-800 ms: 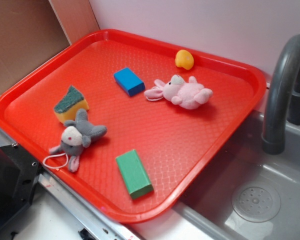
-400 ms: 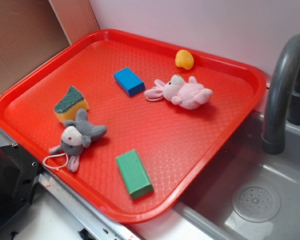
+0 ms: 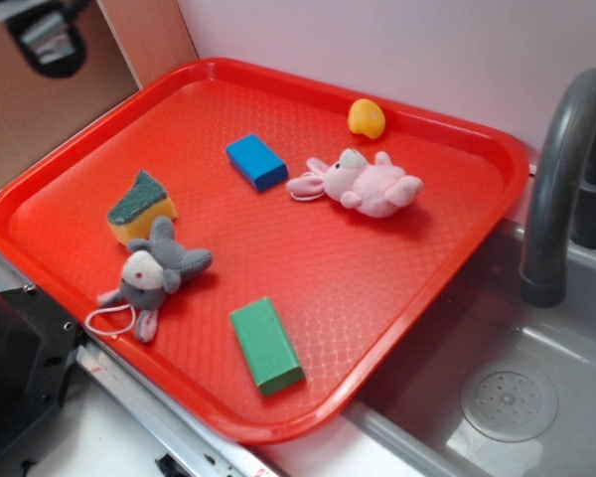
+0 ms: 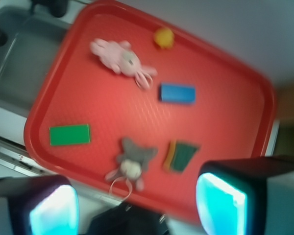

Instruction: Grab the green block.

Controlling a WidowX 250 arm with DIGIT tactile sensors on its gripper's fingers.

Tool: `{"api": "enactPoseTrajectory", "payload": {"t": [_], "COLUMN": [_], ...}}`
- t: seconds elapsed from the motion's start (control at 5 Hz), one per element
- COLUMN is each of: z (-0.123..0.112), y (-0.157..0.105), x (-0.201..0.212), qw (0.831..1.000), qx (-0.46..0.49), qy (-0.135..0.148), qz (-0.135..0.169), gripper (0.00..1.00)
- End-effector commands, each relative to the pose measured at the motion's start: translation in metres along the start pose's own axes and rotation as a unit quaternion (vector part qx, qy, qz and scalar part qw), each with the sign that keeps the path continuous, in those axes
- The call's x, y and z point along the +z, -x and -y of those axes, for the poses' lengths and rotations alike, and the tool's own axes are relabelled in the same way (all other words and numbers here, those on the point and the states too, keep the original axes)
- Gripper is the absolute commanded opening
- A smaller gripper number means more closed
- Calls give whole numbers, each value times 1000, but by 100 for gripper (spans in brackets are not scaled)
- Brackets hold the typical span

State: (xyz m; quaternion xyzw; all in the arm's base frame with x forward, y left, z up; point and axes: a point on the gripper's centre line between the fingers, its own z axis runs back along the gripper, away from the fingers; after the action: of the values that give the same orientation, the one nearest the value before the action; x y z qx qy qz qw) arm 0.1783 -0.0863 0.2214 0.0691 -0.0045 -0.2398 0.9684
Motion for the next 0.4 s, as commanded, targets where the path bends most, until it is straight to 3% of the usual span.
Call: {"api": "enactPoseTrajectory", "payload": {"t": [0.0, 0.2], "z": [45, 58], "y": [-18, -12], "x": [-31, -48], "qw": [957, 909], "qx": [-277, -402], "qy": [-53, -63], "qz": [-63, -95], "gripper": [100, 100]}}
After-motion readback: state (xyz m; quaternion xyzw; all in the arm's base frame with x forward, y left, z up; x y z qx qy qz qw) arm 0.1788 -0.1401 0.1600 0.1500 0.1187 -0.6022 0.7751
